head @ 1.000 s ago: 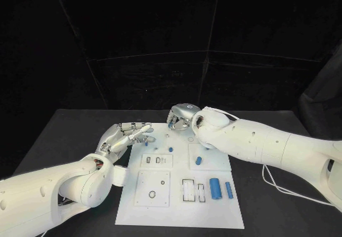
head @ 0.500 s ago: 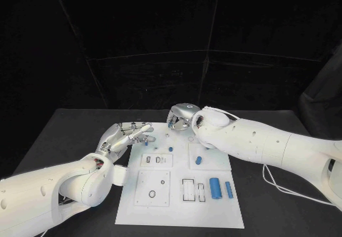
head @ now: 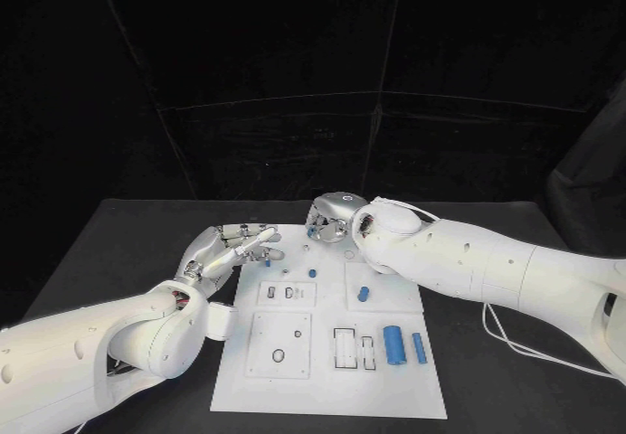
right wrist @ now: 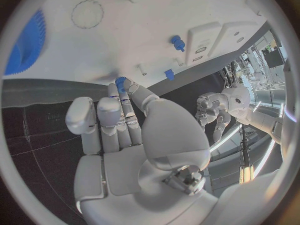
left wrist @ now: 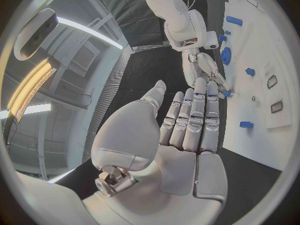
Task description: Assemble the parts on the task board
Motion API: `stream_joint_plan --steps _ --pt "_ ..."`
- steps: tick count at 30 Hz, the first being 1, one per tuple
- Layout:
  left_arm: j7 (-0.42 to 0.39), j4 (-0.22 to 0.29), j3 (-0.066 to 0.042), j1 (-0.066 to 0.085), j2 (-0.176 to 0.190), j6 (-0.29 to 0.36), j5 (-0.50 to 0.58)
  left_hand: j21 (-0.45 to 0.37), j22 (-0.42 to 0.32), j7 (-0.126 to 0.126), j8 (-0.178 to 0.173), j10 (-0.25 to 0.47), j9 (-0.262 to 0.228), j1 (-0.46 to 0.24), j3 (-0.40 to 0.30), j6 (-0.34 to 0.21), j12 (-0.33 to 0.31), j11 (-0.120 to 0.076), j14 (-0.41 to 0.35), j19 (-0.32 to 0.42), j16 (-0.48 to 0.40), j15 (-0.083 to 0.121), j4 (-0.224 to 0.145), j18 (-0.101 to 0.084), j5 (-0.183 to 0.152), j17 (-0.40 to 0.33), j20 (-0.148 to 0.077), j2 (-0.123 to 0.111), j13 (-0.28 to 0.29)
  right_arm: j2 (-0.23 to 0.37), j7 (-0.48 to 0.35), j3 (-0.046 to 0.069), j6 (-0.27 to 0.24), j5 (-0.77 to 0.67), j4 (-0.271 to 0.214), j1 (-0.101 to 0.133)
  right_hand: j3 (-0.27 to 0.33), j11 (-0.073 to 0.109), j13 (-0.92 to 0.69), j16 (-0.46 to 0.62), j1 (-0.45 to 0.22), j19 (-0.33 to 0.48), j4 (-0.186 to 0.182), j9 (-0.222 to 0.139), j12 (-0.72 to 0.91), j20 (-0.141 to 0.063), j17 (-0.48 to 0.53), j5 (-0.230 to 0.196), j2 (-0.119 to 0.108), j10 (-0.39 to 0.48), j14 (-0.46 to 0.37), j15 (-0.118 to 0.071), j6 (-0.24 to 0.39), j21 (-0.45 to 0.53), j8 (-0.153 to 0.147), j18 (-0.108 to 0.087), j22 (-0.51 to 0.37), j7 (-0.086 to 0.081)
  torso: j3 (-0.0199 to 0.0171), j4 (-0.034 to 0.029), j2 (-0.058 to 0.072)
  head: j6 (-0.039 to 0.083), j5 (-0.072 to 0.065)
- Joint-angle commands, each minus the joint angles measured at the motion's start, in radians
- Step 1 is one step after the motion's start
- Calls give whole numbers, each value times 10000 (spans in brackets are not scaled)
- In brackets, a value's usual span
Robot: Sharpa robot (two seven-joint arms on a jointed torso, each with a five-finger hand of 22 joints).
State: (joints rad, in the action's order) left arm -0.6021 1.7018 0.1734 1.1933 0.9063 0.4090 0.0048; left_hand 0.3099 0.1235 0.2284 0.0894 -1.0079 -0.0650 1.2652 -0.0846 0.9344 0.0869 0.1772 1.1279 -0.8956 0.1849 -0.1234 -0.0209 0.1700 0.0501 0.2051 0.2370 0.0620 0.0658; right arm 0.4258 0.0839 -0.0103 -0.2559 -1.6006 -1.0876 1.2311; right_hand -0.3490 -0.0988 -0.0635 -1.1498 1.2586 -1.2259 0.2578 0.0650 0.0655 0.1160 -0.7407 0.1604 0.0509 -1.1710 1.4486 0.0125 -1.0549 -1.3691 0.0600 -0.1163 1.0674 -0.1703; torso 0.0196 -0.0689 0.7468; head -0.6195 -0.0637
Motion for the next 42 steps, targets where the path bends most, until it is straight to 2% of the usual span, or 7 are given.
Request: stream_joint_plan --steps 1,6,12,22,28,33,42 --pt "-16 17 -9 15 -20 -133 -48 -46 -16 34 -66 49 5 21 1 -70 -41 7 71 -75 -33 10 -66 141 25 9 -14 93 -12 0 -7 -7 54 -100 -8 11 -74 -19 5 21 -54 28 -10 5 -28 69 55 -51 -112 132 -56 13 95 17 31 118 -36 -3 -1 -6 8 -1 -9" --pt "-7 5 -9 15 -18 -128 -48 -50 -21 36 -78 67 7 28 -7 -81 -58 11 69 -82 -48 8 -80 139 25 15 -15 99 -15 -47 -27 -7 -50 -102 31 11 -187 -185 9 627 -192 648 -129 -21 -5 170 1039 -172 -402 832 -356 147 610 431 5 -36 -901 -166 3 -9 3 6 -27" --pt "7 -7 -9 15 -19 -141 -48 -52 -23 38 -84 75 7 29 -8 -87 -65 13 66 -85 -55 6 -85 139 25 17 -14 99 -16 -46 -25 -7 -403 -103 51 12 777 -414 -19 2390 99 2589 -572 -78 106 363 3245 -810 -858 2984 -1007 334 3722 2281 -38 -584 -3987 154 7 -3 7 23 -28" --pt "22 -5 -9 15 17 -161 -48 -57 -28 40 -94 88 8 31 -12 -96 -78 16 60 -88 -69 2 -93 137 25 20 -13 100 -17 939 3 -3 -1157 353 -817 10 1353 -238 -64 2477 475 1815 -998 90 844 225 3357 -259 -715 2181 -581 178 1983 2105 227 -454 -3509 -159 6 17 -2 35 -37" --pt "24 17 -8 15 72 -167 -48 -57 -28 40 -94 88 8 31 -12 -96 -78 16 60 -88 -69 2 -93 137 25 20 -13 100 -17 2201 232 90 -1107 1342 -1944 11 1565 -5 -345 1344 -42 746 -1515 131 1774 139 1751 149 -780 283 -79 33 1337 1232 447 -175 -1928 -104 -7 67 -17 74 -54" --pt "28 19 -7 15 95 -182 -48 -58 -29 38 -95 89 7 32 -14 -96 -80 16 59 -89 -73 2 -96 137 25 21 -13 102 -17 3214 732 165 -421 2031 -2608 14 2590 488 -1673 -671 -761 -573 -2510 60 3689 -291 -1273 533 -1473 -1730 458 -389 1357 96 423 208 134 291 -35 129 -20 106 -58" --pt "46 -27 -6 14 62 -227 -48 -64 -35 27 -96 79 3 53 -33 -85 -82 10 57 -94 -89 3 -118 137 26 28 -13 117 -14 3880 1141 196 536 2119 -2665 17 4440 345 -6172 -2351 660 -908 -4732 42 7615 -168 -3967 799 -1662 -540 511 -256 1688 -423 478 347 1015 156 -29 109 -6 119 -138"
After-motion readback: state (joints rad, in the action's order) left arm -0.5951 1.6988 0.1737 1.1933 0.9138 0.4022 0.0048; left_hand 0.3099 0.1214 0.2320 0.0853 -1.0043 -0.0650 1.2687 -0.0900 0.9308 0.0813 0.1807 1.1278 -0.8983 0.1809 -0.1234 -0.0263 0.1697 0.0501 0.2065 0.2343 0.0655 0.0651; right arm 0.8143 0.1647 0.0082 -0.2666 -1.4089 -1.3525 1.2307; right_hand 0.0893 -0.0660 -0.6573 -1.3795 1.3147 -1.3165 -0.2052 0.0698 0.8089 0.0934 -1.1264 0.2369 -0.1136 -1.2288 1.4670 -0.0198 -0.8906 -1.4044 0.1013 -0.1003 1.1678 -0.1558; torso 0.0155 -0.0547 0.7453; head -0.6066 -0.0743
